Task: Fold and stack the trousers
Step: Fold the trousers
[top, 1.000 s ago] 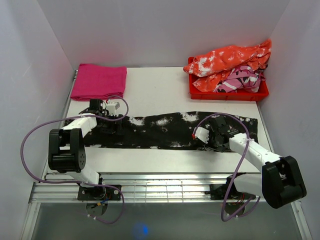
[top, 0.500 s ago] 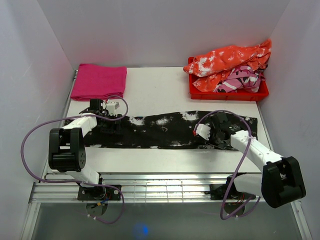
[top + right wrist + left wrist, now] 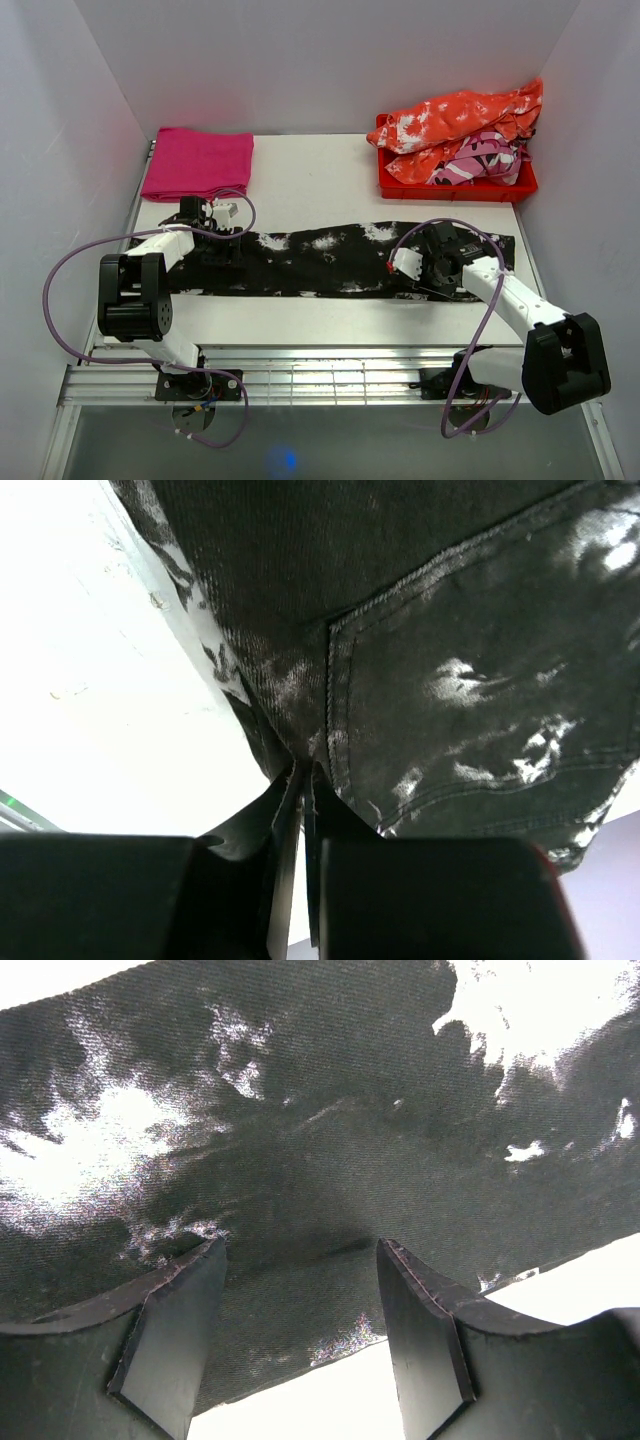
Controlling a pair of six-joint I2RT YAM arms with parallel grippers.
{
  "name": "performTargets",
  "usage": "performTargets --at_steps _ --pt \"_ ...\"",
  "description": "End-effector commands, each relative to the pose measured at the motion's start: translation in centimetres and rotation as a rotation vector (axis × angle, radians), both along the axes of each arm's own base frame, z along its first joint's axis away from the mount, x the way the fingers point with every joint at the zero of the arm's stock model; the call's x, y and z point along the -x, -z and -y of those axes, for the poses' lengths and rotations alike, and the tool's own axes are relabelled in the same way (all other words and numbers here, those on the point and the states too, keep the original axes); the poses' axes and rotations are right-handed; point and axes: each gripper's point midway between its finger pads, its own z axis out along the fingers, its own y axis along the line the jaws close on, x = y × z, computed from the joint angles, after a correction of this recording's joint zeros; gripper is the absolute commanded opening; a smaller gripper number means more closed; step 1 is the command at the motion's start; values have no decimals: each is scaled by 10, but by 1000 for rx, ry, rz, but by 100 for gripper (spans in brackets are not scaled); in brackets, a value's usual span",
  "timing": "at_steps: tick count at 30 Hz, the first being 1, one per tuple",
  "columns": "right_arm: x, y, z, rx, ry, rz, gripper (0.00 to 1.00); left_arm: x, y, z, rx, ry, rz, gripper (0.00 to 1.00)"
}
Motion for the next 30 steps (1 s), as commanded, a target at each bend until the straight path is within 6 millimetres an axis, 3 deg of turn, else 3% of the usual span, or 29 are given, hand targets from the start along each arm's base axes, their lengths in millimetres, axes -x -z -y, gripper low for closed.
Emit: performTargets --at_steps 1,7,12,15,18,21,24,25,30 --pt "-6 0 0 -1 4 -5 8 6 17 -13 -69 -20 -40 73" --pt "-10 -4 5 5 4 16 8 6 17 -16 -82 -22 -37 73" --pt "8 -27 2 -29 -22 -17 8 5 20 -17 -89 -28 -45 72" --pt "19 -28 4 -29 -42 -34 8 6 23 -18 -94 -31 -55 71" --pt "31 -13 9 -8 -49 -74 8 6 23 -19 -96 -36 -56 70" --pt "45 15 17 29 -38 -148 8 6 23 -20 -100 -37 -59 69" --pt "45 38 23 57 -24 -155 8 7 23 -23 -108 -38 -60 69" --pt "37 42 24 58 -11 -125 8 8 24 -24 -108 -40 -63 69" --pt "31 52 20 42 16 -170 8 8 23 -26 -104 -47 -65 69"
